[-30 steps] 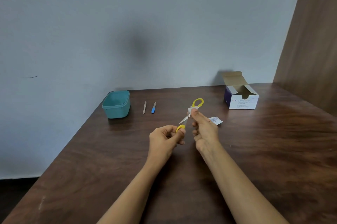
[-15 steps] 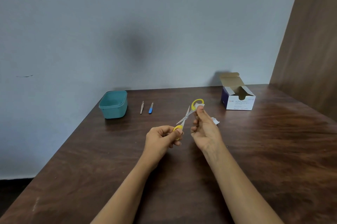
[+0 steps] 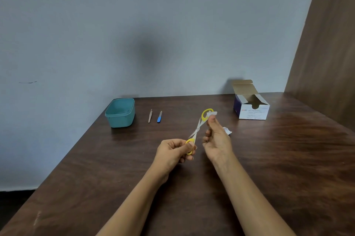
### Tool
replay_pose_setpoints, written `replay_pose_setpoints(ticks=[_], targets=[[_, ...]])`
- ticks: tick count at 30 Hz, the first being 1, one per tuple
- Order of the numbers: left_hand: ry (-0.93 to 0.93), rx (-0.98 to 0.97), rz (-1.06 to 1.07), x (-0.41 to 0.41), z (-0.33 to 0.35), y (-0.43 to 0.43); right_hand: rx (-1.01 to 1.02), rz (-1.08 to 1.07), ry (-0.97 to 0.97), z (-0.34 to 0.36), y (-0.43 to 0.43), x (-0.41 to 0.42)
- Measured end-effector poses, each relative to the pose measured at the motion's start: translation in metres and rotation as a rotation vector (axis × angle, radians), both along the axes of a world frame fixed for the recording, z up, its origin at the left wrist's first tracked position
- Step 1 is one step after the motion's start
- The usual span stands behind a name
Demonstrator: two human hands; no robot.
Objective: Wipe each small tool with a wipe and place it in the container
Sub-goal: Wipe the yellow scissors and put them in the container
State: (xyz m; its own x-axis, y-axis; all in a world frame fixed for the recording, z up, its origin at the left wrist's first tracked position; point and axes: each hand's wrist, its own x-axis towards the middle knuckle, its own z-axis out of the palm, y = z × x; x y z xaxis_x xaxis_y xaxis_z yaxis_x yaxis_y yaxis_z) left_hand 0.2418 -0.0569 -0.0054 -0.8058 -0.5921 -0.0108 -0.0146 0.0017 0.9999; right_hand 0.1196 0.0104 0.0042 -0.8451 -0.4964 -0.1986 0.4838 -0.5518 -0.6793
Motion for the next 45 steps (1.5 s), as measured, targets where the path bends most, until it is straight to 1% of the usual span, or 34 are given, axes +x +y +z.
replay_pose_setpoints(ticks=[3,5,10,13,16,23,29,35,38,45], targets=[[0.001,-0.001,0.002,0.0,0.001,-0.001,0.096,0.06,0.057,-0.007,-0.008,0.011],[0.007,0.0,0.011,0.0,0.002,-0.001,0.111,0.079,0.052,-0.007,-0.011,0.014],[-0.009,-0.001,-0.039,-0.001,0.002,0.002,-0.001,0.003,-0.001,0.003,0.0,0.001],[-0.014,0.001,-0.038,0.001,0.003,0.001,0.038,0.039,0.007,0.0,-0.002,0.007],[-0.016,0.011,-0.041,0.001,0.003,0.0,0.032,0.081,0.006,0.0,-0.003,0.008],[0.008,0.087,-0.091,0.003,0.007,-0.002,-0.123,0.165,0.061,0.007,0.007,-0.002],[0.026,0.072,-0.025,0.004,0.008,-0.006,-0.121,0.169,0.109,0.013,0.011,-0.004],[0.079,0.097,0.036,0.004,0.008,-0.01,-0.093,0.192,0.242,0.019,0.018,-0.005],[0.081,0.11,0.064,0.004,0.008,-0.012,-0.081,0.176,0.242,0.023,0.022,-0.007],[0.08,0.11,0.13,0.005,0.006,-0.016,0.007,0.209,0.313,0.022,0.026,-0.009]])
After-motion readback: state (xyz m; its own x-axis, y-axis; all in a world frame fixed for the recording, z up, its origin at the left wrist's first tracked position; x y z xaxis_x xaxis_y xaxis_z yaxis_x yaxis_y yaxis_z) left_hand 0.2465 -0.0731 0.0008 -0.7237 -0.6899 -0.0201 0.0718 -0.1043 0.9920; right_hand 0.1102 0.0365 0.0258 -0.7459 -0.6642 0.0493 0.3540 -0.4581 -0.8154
